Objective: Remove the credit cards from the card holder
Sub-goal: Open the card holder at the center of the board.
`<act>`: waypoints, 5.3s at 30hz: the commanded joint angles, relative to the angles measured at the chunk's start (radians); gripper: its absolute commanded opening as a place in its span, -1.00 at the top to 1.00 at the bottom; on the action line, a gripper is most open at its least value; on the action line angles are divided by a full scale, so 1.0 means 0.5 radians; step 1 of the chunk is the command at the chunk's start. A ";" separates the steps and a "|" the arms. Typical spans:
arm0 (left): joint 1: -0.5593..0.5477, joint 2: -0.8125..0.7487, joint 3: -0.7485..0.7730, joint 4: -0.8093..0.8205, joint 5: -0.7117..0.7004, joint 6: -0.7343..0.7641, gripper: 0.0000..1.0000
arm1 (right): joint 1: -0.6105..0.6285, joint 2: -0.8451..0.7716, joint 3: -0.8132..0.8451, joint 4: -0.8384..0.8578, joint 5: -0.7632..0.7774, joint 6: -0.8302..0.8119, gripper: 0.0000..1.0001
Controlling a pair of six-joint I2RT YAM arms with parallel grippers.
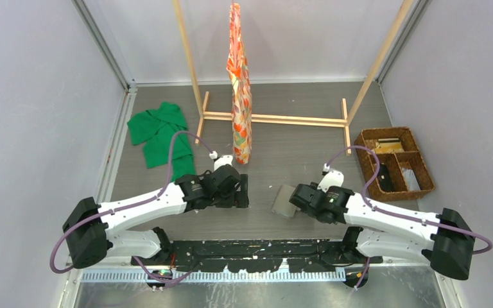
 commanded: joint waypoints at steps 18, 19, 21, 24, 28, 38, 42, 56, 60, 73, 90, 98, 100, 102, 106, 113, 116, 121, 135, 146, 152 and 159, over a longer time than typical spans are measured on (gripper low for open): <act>-0.006 -0.028 0.068 -0.122 -0.014 0.062 -0.99 | -0.025 -0.156 0.086 0.847 -0.113 -0.377 -0.27; -0.009 -0.011 0.077 -0.120 -0.003 0.056 -1.00 | -0.024 -0.099 0.114 0.856 -0.123 -0.382 -0.28; -0.011 0.009 0.080 -0.114 0.014 0.047 -0.99 | -0.030 0.047 0.172 0.908 -0.181 -0.402 -0.29; -0.011 -0.002 0.069 -0.109 0.019 0.043 -1.00 | -0.029 0.302 0.216 1.002 -0.255 -0.410 -0.30; -0.014 -0.050 0.068 -0.108 0.012 0.055 -1.00 | -0.032 0.441 0.192 0.874 -0.184 -0.277 -0.30; -0.279 0.213 0.344 -0.214 -0.219 0.170 -1.00 | -0.044 -0.126 -0.143 0.665 -0.085 -0.030 -0.32; -0.344 0.410 0.489 -0.190 -0.207 0.204 -1.00 | -0.066 -0.226 -0.229 0.645 -0.091 0.007 -0.32; -0.425 1.177 1.346 -0.337 -0.134 0.527 -0.93 | -0.586 -0.717 -0.525 0.648 -0.539 -0.025 0.16; -0.502 1.405 1.597 -0.450 -0.230 0.576 -0.93 | -0.693 -0.787 -0.559 0.545 -0.579 -0.027 0.41; -0.604 1.750 1.806 -0.427 -0.303 0.533 -0.78 | -0.712 -0.784 -0.657 0.475 -0.643 0.150 0.88; -0.602 1.711 1.549 -0.213 -0.530 0.388 -0.35 | -0.716 -1.046 -0.647 0.298 -0.615 0.234 0.88; -0.600 1.500 1.276 0.105 -0.491 0.484 -0.44 | -0.718 -1.243 -0.443 0.040 -0.488 0.161 0.87; -0.601 1.508 1.281 0.112 -0.473 0.521 -0.52 | -0.717 -1.261 -0.399 -0.006 -0.458 0.147 0.85; -0.603 1.534 1.288 0.101 -0.481 0.523 -0.55 | -0.718 -1.260 -0.369 -0.036 -0.436 0.133 0.84; -0.601 1.561 1.288 0.126 -0.477 0.509 -0.51 | -0.716 -1.254 -0.368 -0.032 -0.429 0.132 0.84; -0.619 1.607 1.287 0.194 -0.400 0.521 -0.54 | -0.718 -1.279 -0.444 0.007 -0.459 0.193 0.84; -0.622 1.623 1.264 0.234 -0.335 0.523 -0.61 | -0.717 -1.305 -0.462 0.005 -0.460 0.214 0.84; -0.625 1.669 1.297 0.179 -0.390 0.512 -0.38 | -0.718 -1.320 -0.467 0.011 -0.464 0.228 0.68; -0.537 1.434 1.282 0.075 -0.300 0.476 0.93 | -0.718 -1.328 -0.491 0.179 -0.594 0.182 -0.14; -0.135 0.940 0.586 0.504 0.301 0.125 0.96 | -0.718 -1.025 -0.424 0.659 -0.892 -0.116 -0.30; -0.109 0.768 0.427 0.592 0.319 0.046 0.99 | -0.716 -0.763 -0.299 1.017 -1.165 -0.331 -0.28; -0.036 0.588 0.267 0.648 0.369 -0.076 0.99 | -0.714 -0.333 -0.174 1.357 -1.364 -0.392 0.05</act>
